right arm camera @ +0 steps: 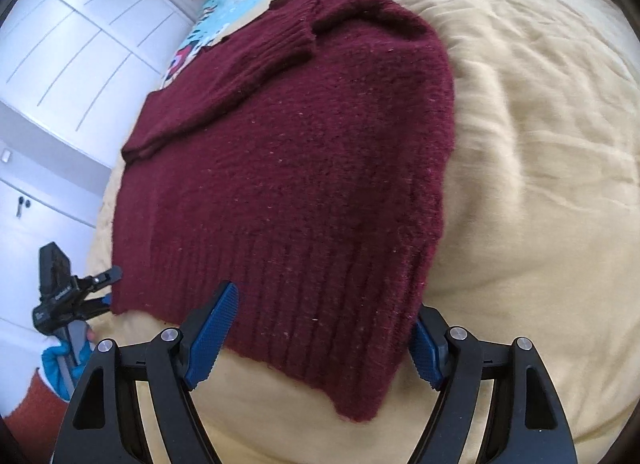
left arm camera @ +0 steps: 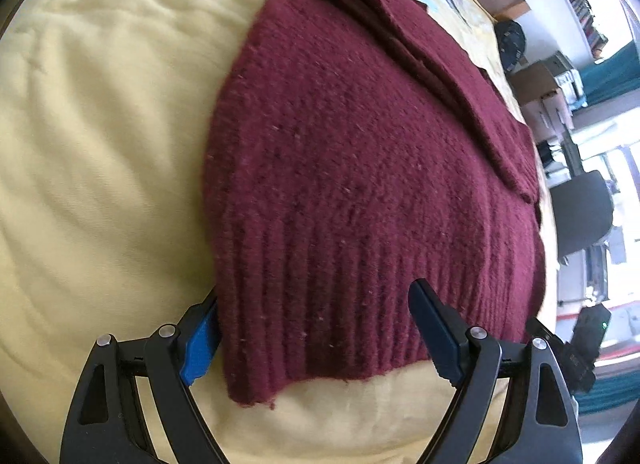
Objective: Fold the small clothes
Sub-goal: 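Move both grippers to the sweater's ribbed hem and close on it, then lift the hem with both grippers and fold it over toward the collar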
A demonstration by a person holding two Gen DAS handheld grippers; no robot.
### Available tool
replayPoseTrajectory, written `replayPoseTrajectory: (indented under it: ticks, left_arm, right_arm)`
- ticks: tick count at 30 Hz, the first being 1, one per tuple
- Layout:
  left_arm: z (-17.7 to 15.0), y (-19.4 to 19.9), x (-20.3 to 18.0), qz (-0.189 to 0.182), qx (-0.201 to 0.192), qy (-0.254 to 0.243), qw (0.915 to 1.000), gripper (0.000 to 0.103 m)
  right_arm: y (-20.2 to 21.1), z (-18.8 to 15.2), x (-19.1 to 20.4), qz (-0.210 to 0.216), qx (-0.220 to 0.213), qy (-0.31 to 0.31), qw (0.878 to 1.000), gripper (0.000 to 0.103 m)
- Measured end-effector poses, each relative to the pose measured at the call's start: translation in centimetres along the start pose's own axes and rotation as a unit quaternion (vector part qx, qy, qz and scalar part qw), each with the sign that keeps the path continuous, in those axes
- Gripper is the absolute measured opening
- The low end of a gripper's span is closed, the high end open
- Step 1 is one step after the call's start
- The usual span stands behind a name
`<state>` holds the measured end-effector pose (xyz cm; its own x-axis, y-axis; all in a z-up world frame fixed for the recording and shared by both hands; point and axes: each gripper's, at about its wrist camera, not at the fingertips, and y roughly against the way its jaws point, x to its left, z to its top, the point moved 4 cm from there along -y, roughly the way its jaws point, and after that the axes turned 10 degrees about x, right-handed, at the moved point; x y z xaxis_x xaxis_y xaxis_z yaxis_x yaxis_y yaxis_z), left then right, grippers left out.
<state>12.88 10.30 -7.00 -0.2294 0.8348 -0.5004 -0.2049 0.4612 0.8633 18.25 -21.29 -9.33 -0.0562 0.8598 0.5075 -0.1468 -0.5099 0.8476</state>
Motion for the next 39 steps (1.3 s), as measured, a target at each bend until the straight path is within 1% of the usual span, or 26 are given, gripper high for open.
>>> replayPoseTrajectory:
  ticks: [2,5,6,7,9,12,17,22,24,26,27,29,31,34,39]
  left_arm:
    - [0.2,0.1,0.1,-0.008,0.003,-0.002,1.0000,0.083]
    - [0.3,0.4,0.5,-0.022,0.003,0.005,0.9997,0.083]
    - [0.3,0.6,0.5,-0.023,0.003,0.005,0.9997,0.083]
    - [0.3,0.7,0.6,-0.022,0.003,0.002,0.9998,0.082]
    - [0.1,0.9,0.7,-0.016,0.003,-0.004,0.9999,0.081]
    - [0.1,0.8,0.6,-0.013,0.003,-0.006,0.9999,0.077]
    - [0.1,0.6,0.6,-0.007,0.004,-0.006,0.9999,0.059]
    - [-0.1,0.8,1.0,-0.003,0.005,-0.004,1.0000,0.048]
    - [-0.1,0.8,1.1,-0.002,0.006,-0.006,1.0000,0.039]
    - [-0.2,0.8,1.1,-0.008,0.009,-0.004,0.9999,0.027]
    - [-0.2,0.7,1.1,-0.012,0.012,-0.004,0.9998,0.025]
    - [-0.3,0.7,1.1,-0.020,0.017,-0.003,0.9996,0.016]
    - [-0.3,0.8,1.1,-0.023,0.017,-0.004,0.9996,0.014]
    - [-0.4,1.2,1.0,-0.028,0.017,-0.006,0.9995,0.011]
    - [-0.1,2.3,0.4,-0.035,0.005,-0.012,0.9993,0.009]
  right_arm:
    - [0.0,0.0,0.0,0.007,-0.001,-0.003,1.000,0.080]
    - [0.0,0.1,-0.2,0.013,-0.001,-0.007,1.000,0.077]
    - [0.0,0.1,-0.3,0.013,-0.002,-0.009,1.000,0.073]
    - [0.0,0.2,-0.3,0.013,-0.002,-0.010,1.000,0.066]
    - [-0.1,0.1,-0.2,0.017,-0.003,-0.014,1.000,0.058]
    - [-0.2,0.1,-0.1,0.021,-0.001,-0.016,1.000,0.052]
    - [0.0,0.2,-0.3,0.019,0.002,-0.017,1.000,0.047]
    - [0.2,0.1,-0.6,0.019,0.007,-0.019,1.000,0.046]
    - [0.2,0.1,-0.6,0.015,0.009,-0.016,1.000,0.046]
    - [0.2,0.2,-0.4,0.007,0.011,-0.012,1.000,0.042]
    - [0.1,0.2,-0.4,0.004,0.012,-0.011,1.000,0.039]
    - [0.1,0.2,-0.5,0.005,0.014,-0.012,1.000,0.034]
    - [0.2,0.1,-0.8,0.005,0.015,-0.015,1.000,0.025]
    - [0.5,0.1,-0.9,0.007,0.013,-0.014,1.000,0.015]
    - [1.7,0.5,-0.7,0.009,0.002,-0.002,1.000,0.012]
